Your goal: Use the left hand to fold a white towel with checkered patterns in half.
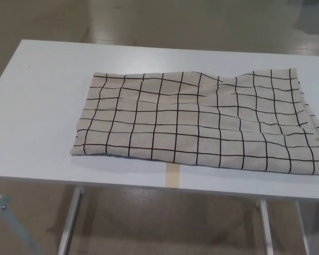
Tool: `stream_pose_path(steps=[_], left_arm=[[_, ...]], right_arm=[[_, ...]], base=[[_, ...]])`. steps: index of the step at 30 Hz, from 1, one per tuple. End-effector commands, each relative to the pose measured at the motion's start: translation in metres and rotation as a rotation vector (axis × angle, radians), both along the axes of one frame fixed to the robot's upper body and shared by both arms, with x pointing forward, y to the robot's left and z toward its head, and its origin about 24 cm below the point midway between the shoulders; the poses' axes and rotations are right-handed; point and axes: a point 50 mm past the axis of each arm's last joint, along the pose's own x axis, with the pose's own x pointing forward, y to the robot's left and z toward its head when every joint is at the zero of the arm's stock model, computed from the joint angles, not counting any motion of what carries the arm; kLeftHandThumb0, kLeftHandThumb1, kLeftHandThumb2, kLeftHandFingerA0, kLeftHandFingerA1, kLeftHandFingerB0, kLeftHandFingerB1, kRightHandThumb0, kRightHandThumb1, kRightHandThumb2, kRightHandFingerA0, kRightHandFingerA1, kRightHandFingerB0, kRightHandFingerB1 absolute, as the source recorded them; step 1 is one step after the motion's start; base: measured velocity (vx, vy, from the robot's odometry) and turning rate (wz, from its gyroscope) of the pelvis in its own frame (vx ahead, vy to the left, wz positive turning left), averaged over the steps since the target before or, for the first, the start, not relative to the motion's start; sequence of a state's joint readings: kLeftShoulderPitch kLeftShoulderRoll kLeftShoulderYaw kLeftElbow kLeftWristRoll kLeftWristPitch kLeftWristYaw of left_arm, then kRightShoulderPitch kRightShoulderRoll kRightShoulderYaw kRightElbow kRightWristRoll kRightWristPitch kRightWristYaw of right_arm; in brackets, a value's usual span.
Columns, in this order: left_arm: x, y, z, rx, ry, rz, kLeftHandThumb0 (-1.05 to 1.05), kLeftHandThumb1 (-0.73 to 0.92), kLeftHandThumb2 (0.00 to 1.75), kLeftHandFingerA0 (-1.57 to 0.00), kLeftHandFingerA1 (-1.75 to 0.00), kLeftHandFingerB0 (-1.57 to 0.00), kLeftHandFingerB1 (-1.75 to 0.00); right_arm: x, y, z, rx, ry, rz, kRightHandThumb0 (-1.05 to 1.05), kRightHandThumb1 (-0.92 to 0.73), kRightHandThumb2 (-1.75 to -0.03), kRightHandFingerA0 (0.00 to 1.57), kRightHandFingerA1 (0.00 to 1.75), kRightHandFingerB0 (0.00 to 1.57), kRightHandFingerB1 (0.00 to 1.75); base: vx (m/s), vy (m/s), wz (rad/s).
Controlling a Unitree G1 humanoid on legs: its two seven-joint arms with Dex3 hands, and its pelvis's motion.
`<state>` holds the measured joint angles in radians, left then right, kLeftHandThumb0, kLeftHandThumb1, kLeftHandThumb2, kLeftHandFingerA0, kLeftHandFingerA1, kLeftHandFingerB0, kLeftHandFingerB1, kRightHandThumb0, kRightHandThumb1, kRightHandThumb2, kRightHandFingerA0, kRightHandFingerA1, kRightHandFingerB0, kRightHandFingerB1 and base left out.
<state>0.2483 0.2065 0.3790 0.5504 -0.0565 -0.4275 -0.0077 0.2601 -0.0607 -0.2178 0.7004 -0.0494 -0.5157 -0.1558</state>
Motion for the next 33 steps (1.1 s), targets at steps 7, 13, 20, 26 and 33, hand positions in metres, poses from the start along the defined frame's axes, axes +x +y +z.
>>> stream_pose_path(steps=[7,13,20,26,33], left_arm=[[0.066,-0.038,0.148,0.668,-0.648,-0.358,-0.56,0.36,0.67,0.0,0.0,0.0,-0.01],[0.103,-0.061,0.168,0.808,-0.645,-0.505,-0.4,0.3,0.64,0.0,-0.09,0.0,-0.11],[0.146,-0.087,0.17,0.948,-0.549,-0.67,-0.41,0.45,0.53,0.0,-0.1,0.0,-0.19],[0.177,-0.099,0.159,1.18,-0.415,-0.792,-0.37,0.48,0.54,0.0,0.0,0.0,-0.16],[0.201,-0.107,0.147,1.404,-0.271,-0.891,-0.11,0.56,0.56,0.0,0.0,0.0,-0.15]], right_arm=[[0.011,-0.001,0.007,-0.023,-0.081,0.045,-0.26,-0.67,-1.11,0.0,0.49,0.0,0.49],[0.009,0.0,0.005,-0.034,-0.072,0.049,-0.27,-0.66,-1.11,0.0,0.48,0.0,0.49],[0.007,0.001,0.004,-0.034,-0.068,0.047,-0.27,-0.66,-1.11,0.0,0.48,0.0,0.49],[0.011,0.001,0.004,-0.018,-0.063,0.04,-0.27,-0.67,-1.11,0.0,0.48,0.0,0.49],[0.013,0.004,0.003,-0.014,-0.074,0.042,-0.27,-0.67,-1.11,0.0,0.48,0.0,0.49]], base=[[0.0,0.0,0.0],[0.0,0.0,0.0],[0.0,0.0,0.0],[0.0,0.0,0.0],[0.0,0.0,0.0]])
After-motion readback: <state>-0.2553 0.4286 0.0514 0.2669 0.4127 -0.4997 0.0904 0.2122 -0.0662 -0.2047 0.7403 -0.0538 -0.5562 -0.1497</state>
